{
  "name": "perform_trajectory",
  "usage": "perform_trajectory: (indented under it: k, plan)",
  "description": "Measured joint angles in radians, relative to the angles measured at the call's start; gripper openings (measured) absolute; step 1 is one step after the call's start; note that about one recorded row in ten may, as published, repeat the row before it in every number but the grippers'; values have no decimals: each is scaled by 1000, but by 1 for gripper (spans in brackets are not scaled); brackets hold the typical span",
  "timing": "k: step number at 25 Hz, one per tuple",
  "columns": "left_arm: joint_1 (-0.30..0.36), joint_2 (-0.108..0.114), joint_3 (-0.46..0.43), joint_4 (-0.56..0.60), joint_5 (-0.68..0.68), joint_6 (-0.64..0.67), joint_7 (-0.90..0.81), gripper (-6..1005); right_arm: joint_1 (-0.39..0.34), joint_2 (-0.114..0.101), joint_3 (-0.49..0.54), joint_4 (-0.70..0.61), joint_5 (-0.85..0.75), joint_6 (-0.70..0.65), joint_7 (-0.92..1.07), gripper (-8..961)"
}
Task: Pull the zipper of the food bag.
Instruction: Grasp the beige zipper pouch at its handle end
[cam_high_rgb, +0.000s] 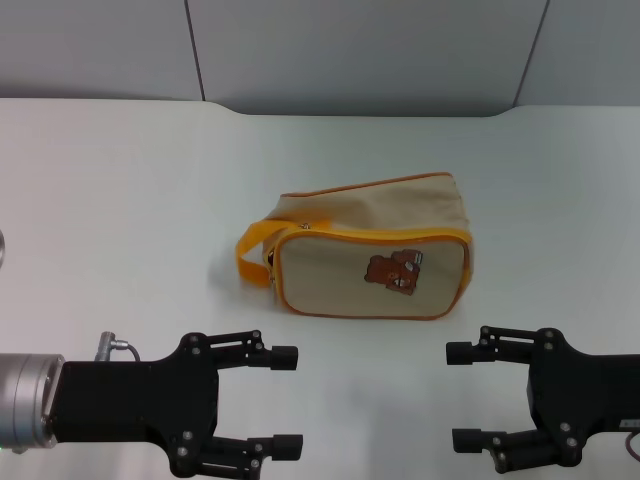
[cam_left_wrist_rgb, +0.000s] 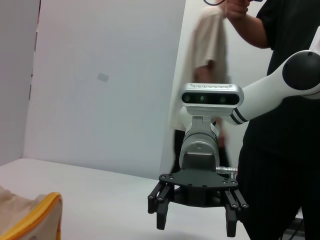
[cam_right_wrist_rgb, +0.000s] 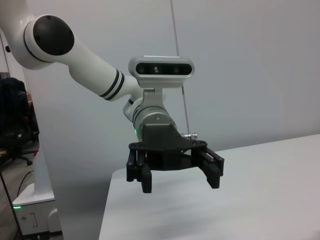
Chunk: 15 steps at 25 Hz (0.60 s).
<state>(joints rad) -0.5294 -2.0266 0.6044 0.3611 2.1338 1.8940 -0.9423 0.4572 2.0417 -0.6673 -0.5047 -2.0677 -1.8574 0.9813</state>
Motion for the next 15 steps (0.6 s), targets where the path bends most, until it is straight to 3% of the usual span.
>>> perform_trajectory:
  k: [15]
  plan:
    - [-1, -5, 0, 9, 0, 0, 3, 814, 8, 0, 0, 0, 0, 0, -1, 817]
